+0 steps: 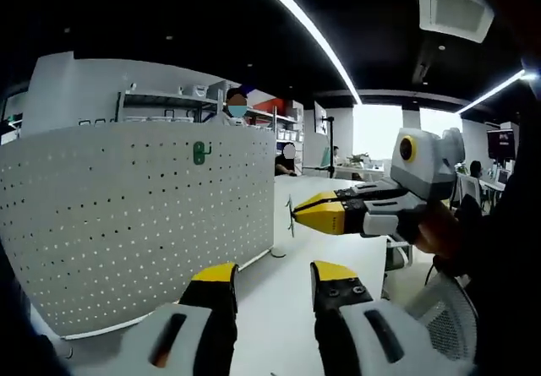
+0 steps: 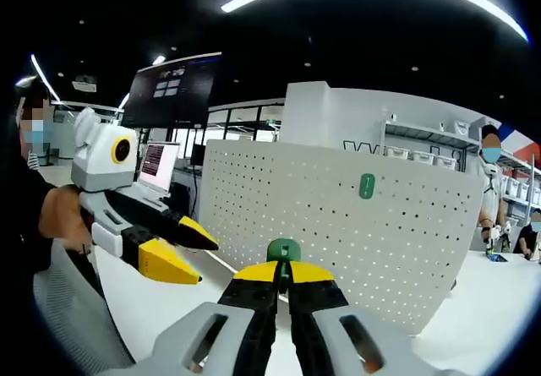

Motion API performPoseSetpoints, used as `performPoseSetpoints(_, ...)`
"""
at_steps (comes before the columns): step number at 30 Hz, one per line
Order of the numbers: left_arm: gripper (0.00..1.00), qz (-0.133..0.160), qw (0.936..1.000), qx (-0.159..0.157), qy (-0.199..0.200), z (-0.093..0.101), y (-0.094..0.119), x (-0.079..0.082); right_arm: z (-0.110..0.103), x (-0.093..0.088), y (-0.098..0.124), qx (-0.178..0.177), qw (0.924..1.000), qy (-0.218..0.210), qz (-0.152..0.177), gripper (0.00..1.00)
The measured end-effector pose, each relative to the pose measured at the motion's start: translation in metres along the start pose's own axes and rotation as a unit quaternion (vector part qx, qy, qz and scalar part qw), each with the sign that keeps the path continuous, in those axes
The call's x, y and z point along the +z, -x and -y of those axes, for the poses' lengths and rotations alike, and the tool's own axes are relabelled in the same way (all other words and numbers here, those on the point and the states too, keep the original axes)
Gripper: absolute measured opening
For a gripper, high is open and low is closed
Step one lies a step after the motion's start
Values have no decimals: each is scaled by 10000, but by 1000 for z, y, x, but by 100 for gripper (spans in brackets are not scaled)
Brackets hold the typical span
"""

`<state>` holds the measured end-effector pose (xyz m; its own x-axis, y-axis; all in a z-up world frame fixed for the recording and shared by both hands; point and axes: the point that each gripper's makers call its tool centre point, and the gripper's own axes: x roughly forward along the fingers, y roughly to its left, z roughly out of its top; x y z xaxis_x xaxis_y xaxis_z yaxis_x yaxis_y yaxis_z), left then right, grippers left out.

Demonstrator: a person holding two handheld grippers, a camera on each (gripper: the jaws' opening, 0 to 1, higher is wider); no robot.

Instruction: Insert the hook assembly into the mounting plate slot until the hook locks in place.

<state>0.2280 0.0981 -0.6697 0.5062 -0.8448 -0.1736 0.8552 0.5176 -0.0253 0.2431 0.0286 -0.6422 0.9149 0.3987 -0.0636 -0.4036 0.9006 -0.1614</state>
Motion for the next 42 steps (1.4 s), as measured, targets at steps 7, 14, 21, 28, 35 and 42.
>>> performPoseSetpoints(7,48,8,9996,258,-59,-8,7,-17,24,11,-5,-222,9997,26,98,1)
performPoseSetpoints(14,53,33,9996,292,-5,-11,15,-42,46,23,-14,-433,9988,41,217,1)
performPoseSetpoints(21,55,-33,9994,342,30,-12,17,-61,71,41,-28,-658,9971,46,387,1)
performPoseSetpoints(28,55,-101,9995,293,-24,-12,16,-67,105,63,-45,-966,9936,37,588,1)
performPoseSetpoints(35,54,-126,9995,284,-36,-14,17,-70,130,70,-66,-1150,9914,8,620,1)
performPoseSetpoints(42,54,-169,9994,290,7,-16,17,-73,144,66,-87,-1257,9904,-35,567,1)
